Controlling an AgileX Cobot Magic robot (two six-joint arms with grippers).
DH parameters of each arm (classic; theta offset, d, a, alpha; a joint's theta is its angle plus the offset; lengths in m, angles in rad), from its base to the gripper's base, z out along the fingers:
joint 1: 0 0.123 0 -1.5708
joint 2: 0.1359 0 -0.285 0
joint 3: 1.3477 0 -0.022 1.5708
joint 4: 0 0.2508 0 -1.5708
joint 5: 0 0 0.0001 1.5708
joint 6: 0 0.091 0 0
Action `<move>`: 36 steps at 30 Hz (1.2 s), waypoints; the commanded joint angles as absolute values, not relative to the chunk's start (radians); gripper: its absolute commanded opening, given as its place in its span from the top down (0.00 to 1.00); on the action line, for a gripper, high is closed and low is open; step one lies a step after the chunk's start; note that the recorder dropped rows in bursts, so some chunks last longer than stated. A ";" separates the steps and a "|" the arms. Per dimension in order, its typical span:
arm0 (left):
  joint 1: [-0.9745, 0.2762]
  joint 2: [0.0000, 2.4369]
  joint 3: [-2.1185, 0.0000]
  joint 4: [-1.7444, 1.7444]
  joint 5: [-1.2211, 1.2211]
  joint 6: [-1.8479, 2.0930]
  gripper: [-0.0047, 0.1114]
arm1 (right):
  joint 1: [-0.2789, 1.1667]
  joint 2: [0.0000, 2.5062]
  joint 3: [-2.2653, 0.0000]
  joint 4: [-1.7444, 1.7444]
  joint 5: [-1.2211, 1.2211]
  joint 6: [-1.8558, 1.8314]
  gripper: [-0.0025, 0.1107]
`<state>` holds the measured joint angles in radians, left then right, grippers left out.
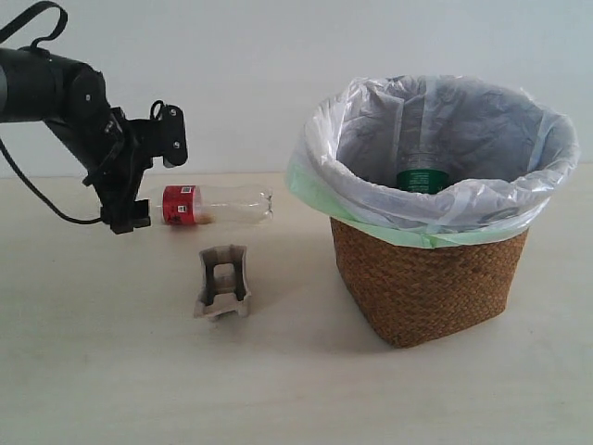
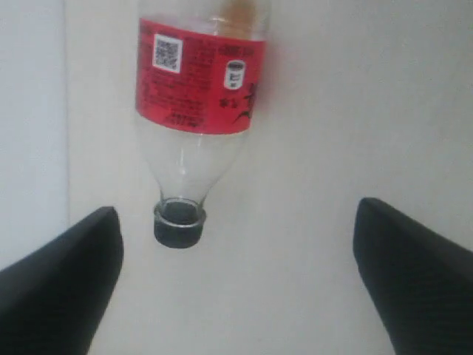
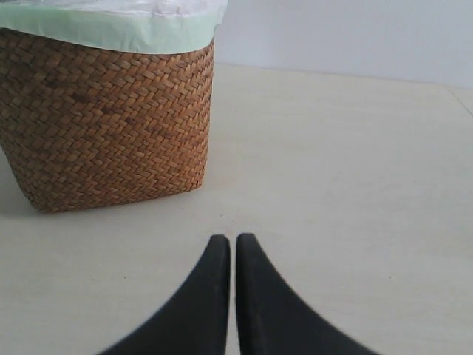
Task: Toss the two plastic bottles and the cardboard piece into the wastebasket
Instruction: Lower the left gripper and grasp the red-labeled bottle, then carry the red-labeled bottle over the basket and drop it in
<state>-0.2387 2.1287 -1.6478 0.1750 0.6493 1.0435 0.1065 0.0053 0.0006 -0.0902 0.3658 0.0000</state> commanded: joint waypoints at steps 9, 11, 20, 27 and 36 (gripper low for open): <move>-0.187 2.301 -1.646 0.022 0.335 1.273 0.29 | 0.101 0.000 0.000 -0.093 0.357 0.000 0.98; -0.183 2.317 -1.646 0.022 0.283 1.273 0.29 | 0.101 0.000 0.000 -0.093 0.357 0.000 0.98; -0.161 2.375 -1.646 0.022 0.178 1.299 0.38 | 0.101 0.000 0.000 -0.093 0.357 0.000 0.98; -0.161 2.364 -1.655 0.022 0.232 1.261 0.93 | 0.101 0.000 0.000 -0.093 0.357 0.000 0.98; -0.161 2.066 -1.655 0.028 0.458 0.872 0.93 | 0.101 0.000 0.000 -0.093 0.357 0.000 0.98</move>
